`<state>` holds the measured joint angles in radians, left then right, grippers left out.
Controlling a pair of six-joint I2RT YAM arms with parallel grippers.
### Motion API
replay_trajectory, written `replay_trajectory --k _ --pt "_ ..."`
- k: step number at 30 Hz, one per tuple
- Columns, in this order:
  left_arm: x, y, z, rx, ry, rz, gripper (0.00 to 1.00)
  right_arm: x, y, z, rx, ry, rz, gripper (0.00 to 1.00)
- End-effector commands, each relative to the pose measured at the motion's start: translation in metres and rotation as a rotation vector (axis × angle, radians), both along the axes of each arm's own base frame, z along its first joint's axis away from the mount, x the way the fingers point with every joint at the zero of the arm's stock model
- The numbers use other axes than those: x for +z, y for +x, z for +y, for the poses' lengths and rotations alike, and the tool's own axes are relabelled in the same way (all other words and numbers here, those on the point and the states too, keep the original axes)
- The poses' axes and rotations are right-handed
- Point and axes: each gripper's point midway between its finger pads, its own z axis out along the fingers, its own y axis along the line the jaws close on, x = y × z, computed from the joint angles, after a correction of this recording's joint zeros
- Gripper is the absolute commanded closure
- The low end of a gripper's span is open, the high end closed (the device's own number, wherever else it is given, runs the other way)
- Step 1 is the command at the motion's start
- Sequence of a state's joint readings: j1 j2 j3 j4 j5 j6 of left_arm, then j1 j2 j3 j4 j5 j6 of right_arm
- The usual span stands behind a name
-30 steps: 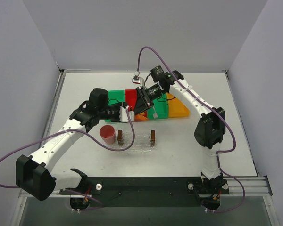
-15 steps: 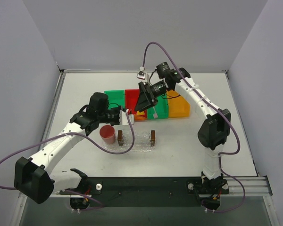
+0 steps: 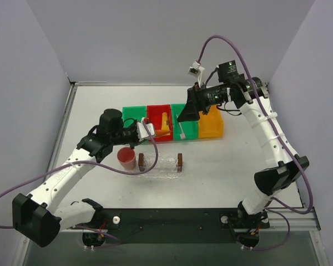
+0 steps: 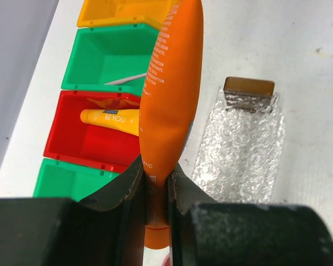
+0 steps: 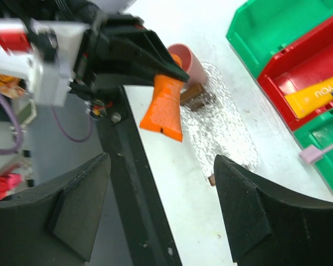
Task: Prepare toiletry sets of a toothbrush and toothpaste on the tray
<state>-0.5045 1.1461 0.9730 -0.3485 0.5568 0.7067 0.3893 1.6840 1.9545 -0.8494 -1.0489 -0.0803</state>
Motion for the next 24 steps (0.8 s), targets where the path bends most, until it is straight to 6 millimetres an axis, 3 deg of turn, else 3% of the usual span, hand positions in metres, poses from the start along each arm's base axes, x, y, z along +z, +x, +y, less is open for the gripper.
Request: replay_trajectory --k 1,6,14,24 --pt "0.045 -0.01 -0.017 0.019 -0.23 0.093 1.0 -0.022 -0.013 -0.011 0.024 -0.155 -0.172 0.3" --pt "0.05 -0.031 -0.029 -0.046 -0.349 0.234 1.0 -0.026 -0.03 -0.005 0.082 -0.253 -0.349 0.31" --pt "0.049 -0.059 -0.039 -0.184 -0.421 0.383 1.0 -0.018 -0.04 0.009 0.124 -0.241 -0.407 0.31" --pt "0.053 -0.063 -0.041 -0.226 -0.434 0.399 1.0 -0.018 -0.054 0.025 0.183 -0.227 -0.406 0.32"
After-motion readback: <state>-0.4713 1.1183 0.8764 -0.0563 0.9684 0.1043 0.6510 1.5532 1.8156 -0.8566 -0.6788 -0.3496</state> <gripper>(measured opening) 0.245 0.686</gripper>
